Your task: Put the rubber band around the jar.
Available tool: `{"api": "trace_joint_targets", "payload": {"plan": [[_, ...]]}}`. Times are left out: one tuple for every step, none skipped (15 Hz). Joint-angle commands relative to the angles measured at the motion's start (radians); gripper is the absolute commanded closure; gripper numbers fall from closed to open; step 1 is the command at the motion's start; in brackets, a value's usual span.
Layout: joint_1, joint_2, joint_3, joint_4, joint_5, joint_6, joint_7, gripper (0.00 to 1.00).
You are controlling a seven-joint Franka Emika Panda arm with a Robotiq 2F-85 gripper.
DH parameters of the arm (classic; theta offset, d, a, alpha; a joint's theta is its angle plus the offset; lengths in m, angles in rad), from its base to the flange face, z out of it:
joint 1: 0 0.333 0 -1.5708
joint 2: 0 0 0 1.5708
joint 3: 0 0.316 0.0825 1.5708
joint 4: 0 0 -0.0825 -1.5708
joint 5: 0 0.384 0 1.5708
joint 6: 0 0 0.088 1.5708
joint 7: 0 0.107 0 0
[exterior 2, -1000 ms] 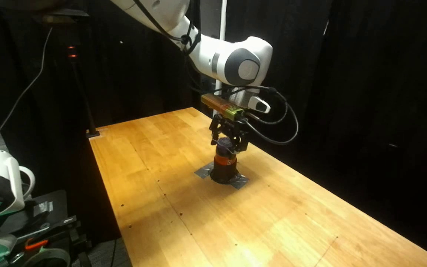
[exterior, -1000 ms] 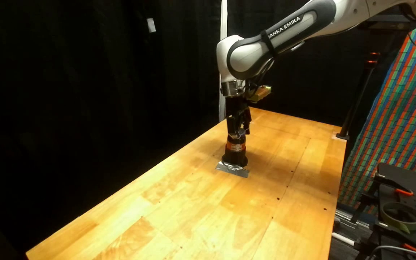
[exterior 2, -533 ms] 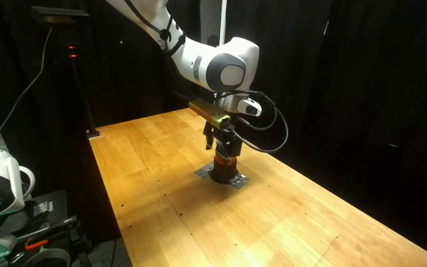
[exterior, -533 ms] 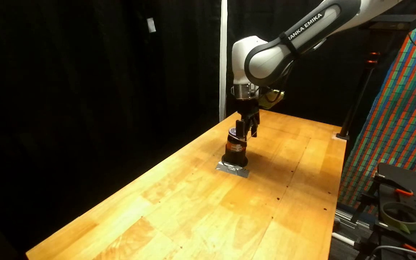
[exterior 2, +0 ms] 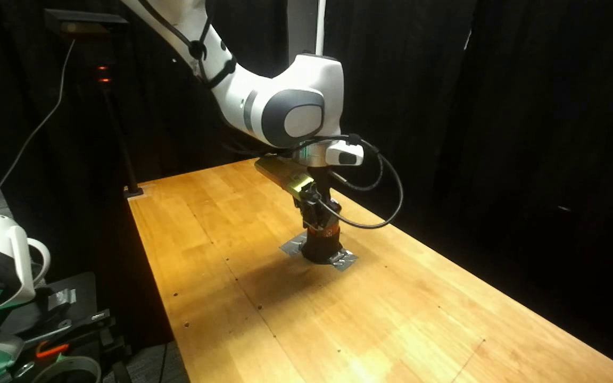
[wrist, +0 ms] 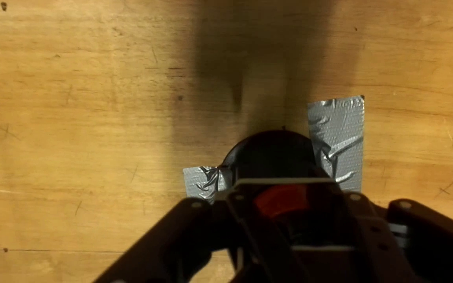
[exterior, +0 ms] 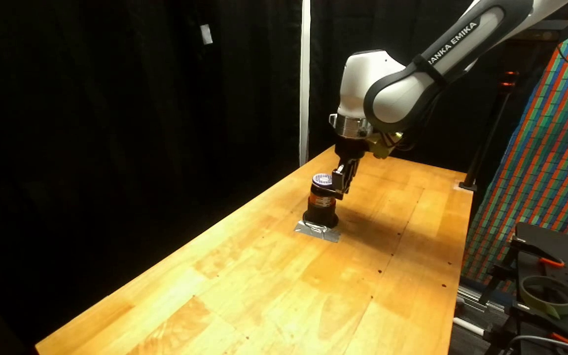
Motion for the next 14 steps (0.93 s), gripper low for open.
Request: {"api": "trace_joint_targets", "payload": {"plan": [[0.021,-0.087,-0.027,-0.137,-0.042,0.130,0.033,0.81],[0.024,-0.095,-0.030,-0.157,-0.053,0.165,0.042,0.82],[0.026,-0.104,-0.035,-0.178,-0.064,0.196,0.048,0.86],[0.031,-0.111,-0.043,-0.198,-0.079,0.233,0.060,0.81],[0.038,-0.120,-0.054,-0.220,-0.097,0.273,0.070,0.79],[0.044,-0.126,-0.064,-0.239,-0.114,0.314,0.078,0.79],[0.054,-0.133,-0.078,-0.264,-0.135,0.369,0.090,0.78],[0.065,-0.138,-0.094,-0.287,-0.157,0.418,0.097,0.78],[0.085,-0.137,-0.120,-0.311,-0.189,0.486,0.116,0.78],[0.107,-0.137,-0.150,-0.332,-0.218,0.549,0.132,0.79],[0.129,-0.131,-0.180,-0.349,-0.256,0.612,0.159,0.79],[0.158,-0.127,-0.218,-0.365,-0.282,0.668,0.174,0.80],[0.190,-0.122,-0.259,-0.383,-0.305,0.726,0.187,0.80],[0.230,-0.118,-0.306,-0.397,-0.319,0.777,0.190,0.80]]}}
